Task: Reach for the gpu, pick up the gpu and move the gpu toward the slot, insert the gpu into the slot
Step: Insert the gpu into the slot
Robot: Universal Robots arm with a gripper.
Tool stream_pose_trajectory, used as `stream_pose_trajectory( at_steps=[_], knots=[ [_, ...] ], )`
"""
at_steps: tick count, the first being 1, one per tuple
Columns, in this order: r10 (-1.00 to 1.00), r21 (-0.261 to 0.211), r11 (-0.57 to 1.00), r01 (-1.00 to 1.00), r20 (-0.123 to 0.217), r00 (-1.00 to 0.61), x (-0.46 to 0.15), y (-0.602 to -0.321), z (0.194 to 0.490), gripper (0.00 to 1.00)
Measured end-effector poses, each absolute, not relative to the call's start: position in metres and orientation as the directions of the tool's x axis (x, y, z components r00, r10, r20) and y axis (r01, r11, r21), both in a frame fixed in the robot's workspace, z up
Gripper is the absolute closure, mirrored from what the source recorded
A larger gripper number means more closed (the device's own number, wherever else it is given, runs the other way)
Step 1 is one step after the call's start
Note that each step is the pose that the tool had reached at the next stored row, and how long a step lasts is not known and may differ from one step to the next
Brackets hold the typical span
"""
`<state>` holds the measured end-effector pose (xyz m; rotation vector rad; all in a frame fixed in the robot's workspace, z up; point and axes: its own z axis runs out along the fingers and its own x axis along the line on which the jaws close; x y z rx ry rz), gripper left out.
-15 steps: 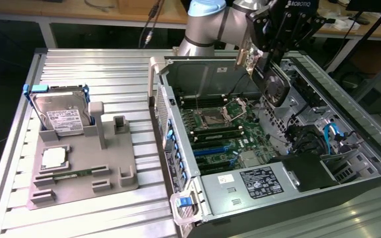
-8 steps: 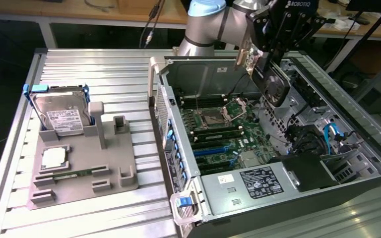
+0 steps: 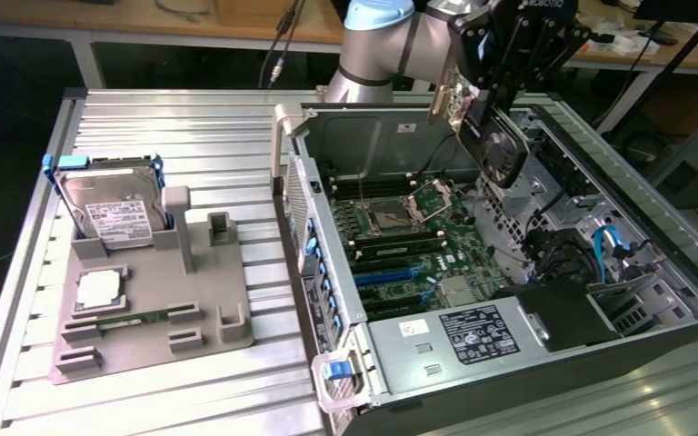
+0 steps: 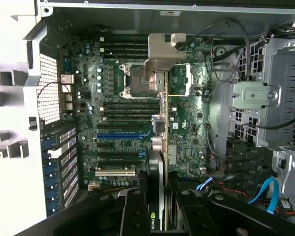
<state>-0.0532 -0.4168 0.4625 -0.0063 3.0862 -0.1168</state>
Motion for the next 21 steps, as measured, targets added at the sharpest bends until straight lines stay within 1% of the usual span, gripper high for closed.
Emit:
stream_pose_trajectory(
  at_steps=[10,18,21],
  knots=[
    [-0.019,-0.076,0.997,-0.015,-0.053,-0.998,-0.0518,-0.4167,0.4625,0.73],
    [-0.139,-0.076,0.988,-0.135,-0.053,-0.989,-0.0468,-0.4167,0.4622,0.73],
    [-0.212,-0.076,0.975,-0.208,-0.053,-0.976,-0.0456,-0.4167,0.4617,0.73]
  ],
)
